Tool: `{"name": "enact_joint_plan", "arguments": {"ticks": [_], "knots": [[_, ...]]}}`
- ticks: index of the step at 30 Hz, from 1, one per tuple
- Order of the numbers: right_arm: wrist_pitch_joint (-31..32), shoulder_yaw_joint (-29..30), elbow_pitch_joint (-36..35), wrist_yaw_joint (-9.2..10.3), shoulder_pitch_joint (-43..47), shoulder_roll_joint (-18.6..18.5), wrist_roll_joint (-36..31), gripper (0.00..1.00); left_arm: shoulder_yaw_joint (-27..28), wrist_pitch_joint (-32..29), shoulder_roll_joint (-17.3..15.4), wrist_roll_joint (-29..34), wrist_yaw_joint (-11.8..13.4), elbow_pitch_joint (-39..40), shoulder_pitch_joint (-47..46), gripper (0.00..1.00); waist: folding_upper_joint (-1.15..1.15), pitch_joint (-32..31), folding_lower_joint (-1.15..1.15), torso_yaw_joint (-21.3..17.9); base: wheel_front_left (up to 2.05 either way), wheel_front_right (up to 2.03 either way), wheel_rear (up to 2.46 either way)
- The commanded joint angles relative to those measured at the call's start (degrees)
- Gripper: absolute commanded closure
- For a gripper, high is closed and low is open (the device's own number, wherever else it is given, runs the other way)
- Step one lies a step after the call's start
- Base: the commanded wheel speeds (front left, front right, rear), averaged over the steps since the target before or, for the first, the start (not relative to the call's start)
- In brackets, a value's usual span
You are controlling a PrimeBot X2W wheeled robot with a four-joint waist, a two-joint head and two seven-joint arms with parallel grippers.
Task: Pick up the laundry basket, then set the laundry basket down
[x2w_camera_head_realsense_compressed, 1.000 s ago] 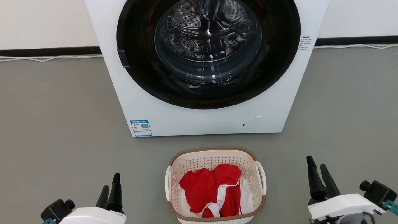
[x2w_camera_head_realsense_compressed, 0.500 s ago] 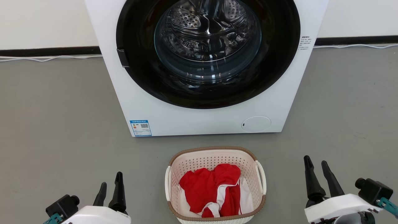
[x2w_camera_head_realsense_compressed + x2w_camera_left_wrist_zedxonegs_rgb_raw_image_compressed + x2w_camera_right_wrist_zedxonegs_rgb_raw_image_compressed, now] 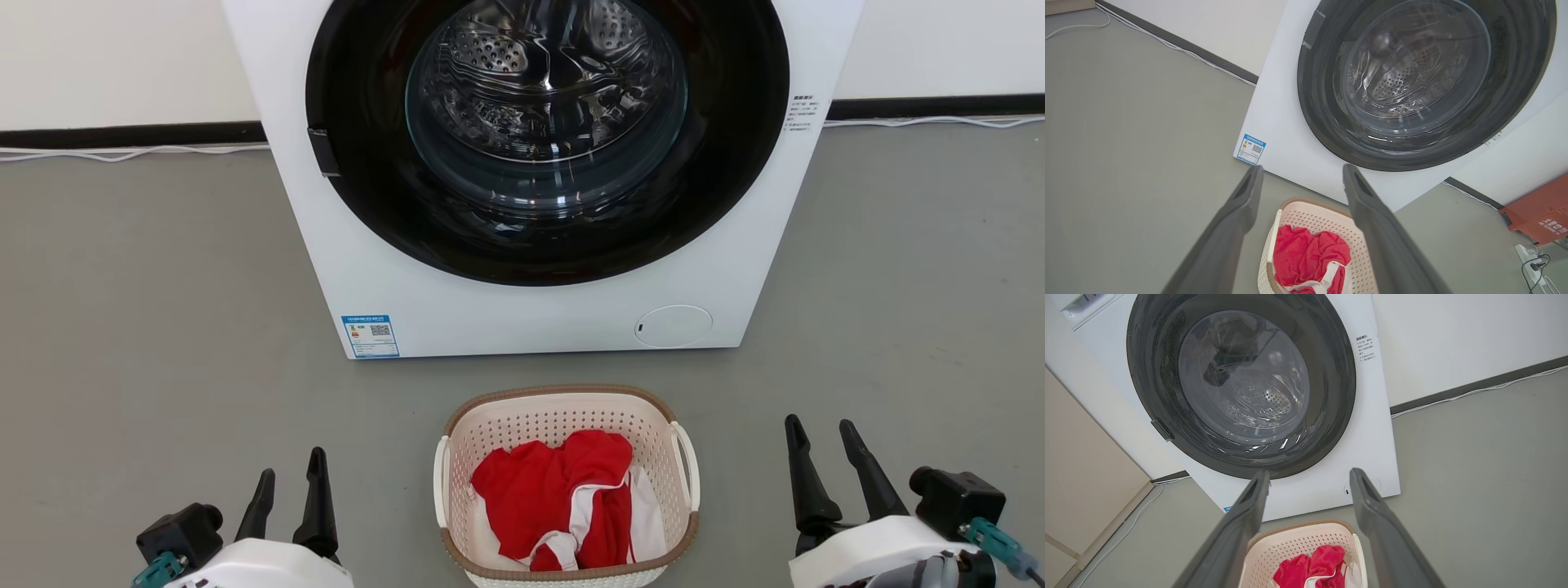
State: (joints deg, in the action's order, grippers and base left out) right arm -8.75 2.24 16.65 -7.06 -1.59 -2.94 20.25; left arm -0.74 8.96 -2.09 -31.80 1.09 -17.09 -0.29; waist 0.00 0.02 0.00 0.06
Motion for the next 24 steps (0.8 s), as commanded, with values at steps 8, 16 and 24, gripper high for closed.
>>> {"name": "enact_joint_plan", "arguments": {"ticks": [8,16,24], "knots": [[-2.28,-1.31,-0.85,-0.35,-3.06,-0.49,-7.11,0.0,0.57,2.08,-0.63,6.3,0.8,1.68,-1.85,0.0,0.0,0.01,0.0,0.19,0.0,0.0,0.0],[-3.62,-1.58,-0.43,-0.37,-3.15,-0.4,-13.25,0.0,0.15,3.42,-0.68,11.8,0.88,1.61,-1.91,0.0,0.0,0.23,0.0,0.16,0.0,0.0,0.0],[-4.97,-1.28,-0.06,-0.4,-3.0,-0.26,-19.63,0.0,0.03,4.76,-0.73,16.92,1.03,1.35,-1.94,0.0,0.0,0.46,0.0,0.0,0.0,0.0,0.0]]}}
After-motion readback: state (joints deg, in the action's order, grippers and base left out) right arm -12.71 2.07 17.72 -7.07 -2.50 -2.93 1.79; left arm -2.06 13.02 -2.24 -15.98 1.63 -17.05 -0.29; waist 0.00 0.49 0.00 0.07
